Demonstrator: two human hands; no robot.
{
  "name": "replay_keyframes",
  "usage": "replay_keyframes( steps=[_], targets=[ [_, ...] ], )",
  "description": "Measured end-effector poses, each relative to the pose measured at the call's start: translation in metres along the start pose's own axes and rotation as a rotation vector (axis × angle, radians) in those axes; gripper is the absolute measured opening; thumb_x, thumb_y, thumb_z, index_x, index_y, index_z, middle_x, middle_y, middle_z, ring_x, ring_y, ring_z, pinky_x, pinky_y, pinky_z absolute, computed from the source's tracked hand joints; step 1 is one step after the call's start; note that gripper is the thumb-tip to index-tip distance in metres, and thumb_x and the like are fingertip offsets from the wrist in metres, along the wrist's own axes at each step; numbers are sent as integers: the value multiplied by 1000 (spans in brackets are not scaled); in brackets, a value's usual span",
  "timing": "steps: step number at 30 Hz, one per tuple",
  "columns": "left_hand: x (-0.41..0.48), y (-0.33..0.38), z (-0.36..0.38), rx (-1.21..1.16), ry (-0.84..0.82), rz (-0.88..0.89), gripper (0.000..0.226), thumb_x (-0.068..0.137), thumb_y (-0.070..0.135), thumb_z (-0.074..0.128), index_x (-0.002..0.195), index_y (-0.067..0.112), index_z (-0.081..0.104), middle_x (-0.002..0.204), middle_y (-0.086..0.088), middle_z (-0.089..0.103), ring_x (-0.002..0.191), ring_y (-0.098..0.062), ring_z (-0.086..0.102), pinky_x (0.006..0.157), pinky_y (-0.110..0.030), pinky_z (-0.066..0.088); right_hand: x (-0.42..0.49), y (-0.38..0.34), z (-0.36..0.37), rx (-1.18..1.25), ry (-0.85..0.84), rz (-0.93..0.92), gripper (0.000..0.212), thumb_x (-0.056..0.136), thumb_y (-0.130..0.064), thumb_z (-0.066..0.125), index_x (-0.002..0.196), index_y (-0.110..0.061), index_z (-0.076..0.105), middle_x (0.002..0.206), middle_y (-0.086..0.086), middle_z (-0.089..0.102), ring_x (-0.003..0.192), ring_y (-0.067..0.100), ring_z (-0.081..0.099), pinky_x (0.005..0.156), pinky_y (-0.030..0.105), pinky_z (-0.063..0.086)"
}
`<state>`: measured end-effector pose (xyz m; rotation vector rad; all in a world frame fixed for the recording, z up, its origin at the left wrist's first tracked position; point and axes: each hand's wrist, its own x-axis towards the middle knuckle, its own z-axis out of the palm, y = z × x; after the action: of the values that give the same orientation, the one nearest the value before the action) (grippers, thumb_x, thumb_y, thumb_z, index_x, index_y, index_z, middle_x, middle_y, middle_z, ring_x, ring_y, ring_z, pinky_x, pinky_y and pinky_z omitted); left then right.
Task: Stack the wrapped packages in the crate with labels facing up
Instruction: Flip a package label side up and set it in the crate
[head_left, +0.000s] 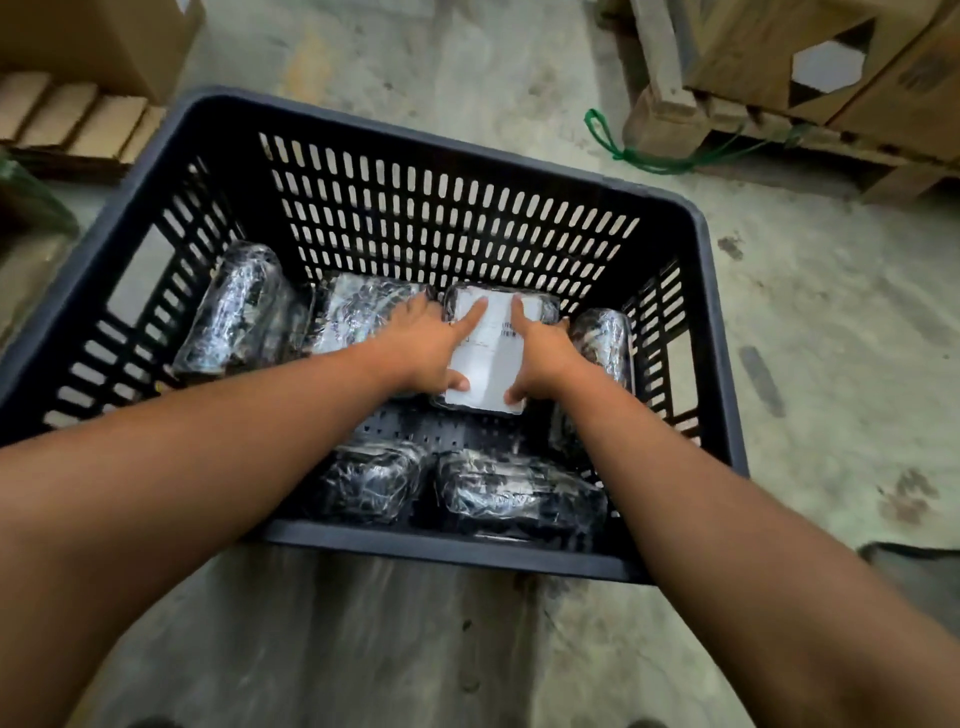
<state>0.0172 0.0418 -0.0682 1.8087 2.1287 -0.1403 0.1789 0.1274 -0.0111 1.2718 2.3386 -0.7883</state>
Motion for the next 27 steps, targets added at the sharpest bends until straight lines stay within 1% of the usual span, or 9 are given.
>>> replay_keyframes(
  steps=[3,5,10,16,19,21,24,25,27],
  targets=[
    [5,2,-1,131,54,-32,119,73,79,61,156,40,-15,165,-26,-7,151,-47,-2,117,-60,1,5,-6,5,-45,-26,48,137,79,-6,88,161,-28,-19,166,37,-4,143,39,43,110,38,41],
    [7,2,-4,113,42,-12,121,72,76,65,158,37,-10,166,-22,-7,151,-45,0,117,-61,1,6,-7,5,-80,-35,63,137,80,-6,87,161,-28,-21,161,37,-26,138,39,51,108,37,44],
    [5,3,-9,55,-78,-33,117,76,72,66,160,35,-6,169,-14,-2,151,-44,3,116,-66,4,10,-2,10,-182,-95,42,128,84,-22,85,162,-10,-17,166,37,3,148,47,32,123,42,23],
    [-1,10,-14,-3,-182,-46,111,85,63,62,156,33,-18,165,-13,-21,151,-44,-9,117,-69,-2,0,-1,13,-251,-122,63,117,91,-23,78,163,-12,-14,159,38,-28,151,55,18,121,53,31],
    [-7,15,-11,-30,-185,-37,105,91,55,60,156,29,-18,162,-12,-28,150,-45,-9,117,-66,-4,-13,-4,0,-180,-7,-11,85,92,-17,76,160,-6,27,165,29,24,146,40,39,117,41,39],
    [-9,16,-6,-26,-153,-5,100,93,51,59,158,26,-14,161,-12,-28,151,-44,-6,116,-63,-3,-23,-7,-24,-83,173,-43,60,92,-14,75,148,-9,52,148,14,57,129,30,59,109,38,48],
    [-13,9,-3,-13,-145,59,103,90,49,63,158,27,-10,162,-8,-25,152,-38,-7,114,-59,-6,-42,-9,-68,-206,387,10,32,90,-15,73,121,-11,71,117,12,74,104,31,70,88,40,58],
    [-13,5,-3,-10,-148,79,104,89,48,66,158,29,-10,163,-6,-25,152,-36,-9,113,-57,-8,-49,-8,-79,-280,380,55,19,88,-16,75,103,-6,71,108,14,73,93,33,68,79,39,57],
    [-14,-2,-1,5,-143,105,105,88,47,67,158,31,-10,163,-3,-24,152,-32,-13,112,-56,-9,-63,-8,-85,-395,257,150,25,85,-17,80,80,-4,60,97,15,70,80,31,63,72,37,53]
  ],
)
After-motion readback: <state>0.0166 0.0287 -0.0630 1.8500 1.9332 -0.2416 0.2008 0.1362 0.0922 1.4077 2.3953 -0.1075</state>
